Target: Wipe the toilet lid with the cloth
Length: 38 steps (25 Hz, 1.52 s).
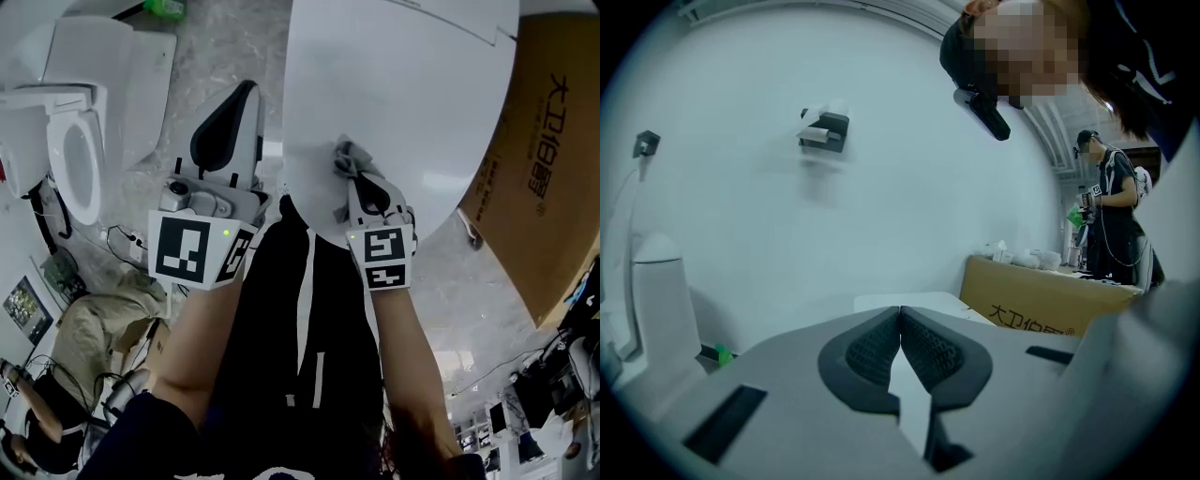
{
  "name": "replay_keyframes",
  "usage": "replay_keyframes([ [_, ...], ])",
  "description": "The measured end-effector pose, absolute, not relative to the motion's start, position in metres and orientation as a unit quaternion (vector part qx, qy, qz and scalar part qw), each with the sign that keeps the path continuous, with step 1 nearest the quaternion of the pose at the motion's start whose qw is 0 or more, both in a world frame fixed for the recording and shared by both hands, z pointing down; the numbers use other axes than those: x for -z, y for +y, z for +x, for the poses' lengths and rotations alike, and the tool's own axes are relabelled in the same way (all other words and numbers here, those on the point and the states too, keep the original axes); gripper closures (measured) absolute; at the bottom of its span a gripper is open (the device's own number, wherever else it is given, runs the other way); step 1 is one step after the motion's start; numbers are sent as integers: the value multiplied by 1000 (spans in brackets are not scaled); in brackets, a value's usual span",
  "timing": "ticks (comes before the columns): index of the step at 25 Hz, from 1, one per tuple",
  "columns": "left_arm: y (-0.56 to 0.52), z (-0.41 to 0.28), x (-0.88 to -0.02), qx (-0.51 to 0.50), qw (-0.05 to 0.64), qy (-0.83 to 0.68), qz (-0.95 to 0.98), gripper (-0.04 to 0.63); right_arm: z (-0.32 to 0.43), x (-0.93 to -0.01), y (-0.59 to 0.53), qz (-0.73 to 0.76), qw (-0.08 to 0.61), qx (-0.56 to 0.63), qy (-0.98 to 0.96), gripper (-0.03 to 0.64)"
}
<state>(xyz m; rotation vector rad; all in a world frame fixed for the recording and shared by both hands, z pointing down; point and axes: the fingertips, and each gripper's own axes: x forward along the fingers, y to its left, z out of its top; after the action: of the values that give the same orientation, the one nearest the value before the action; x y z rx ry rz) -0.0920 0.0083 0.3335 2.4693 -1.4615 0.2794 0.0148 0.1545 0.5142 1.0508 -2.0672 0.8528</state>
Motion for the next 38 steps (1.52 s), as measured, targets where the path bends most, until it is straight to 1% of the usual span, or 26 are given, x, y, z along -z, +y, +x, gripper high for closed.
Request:
replay_keyframes([
  [7,10,-97,-336,-100,129,-508,846,575,-74,-515,173,292,356,-303,-835,583],
  [11,9,-96,-337,-102,128,-505,847,575,-84,-515,195,259,371,-281,-846,583],
  [14,10,-94,-337,-100,128,-506,847,575,-57,-516,206,269,372,-281,-843,583],
  [18,12,-93,-337,-98,130,-506,847,575,-2,-517,211,316,372,-290,-823,584],
  [27,14,-88,-338,-100,130,-500,850,575,108,-514,191,441,361,-304,-763,583],
  [32,16,-85,-337,-101,130,-497,852,575,166,-516,208,530,347,-317,-706,583],
  [35,17,-85,-336,-100,131,-497,852,575,175,-518,233,550,345,-329,-686,583],
  [38,17,-86,-335,-98,131,-497,852,575,145,-520,252,518,354,-341,-700,583],
])
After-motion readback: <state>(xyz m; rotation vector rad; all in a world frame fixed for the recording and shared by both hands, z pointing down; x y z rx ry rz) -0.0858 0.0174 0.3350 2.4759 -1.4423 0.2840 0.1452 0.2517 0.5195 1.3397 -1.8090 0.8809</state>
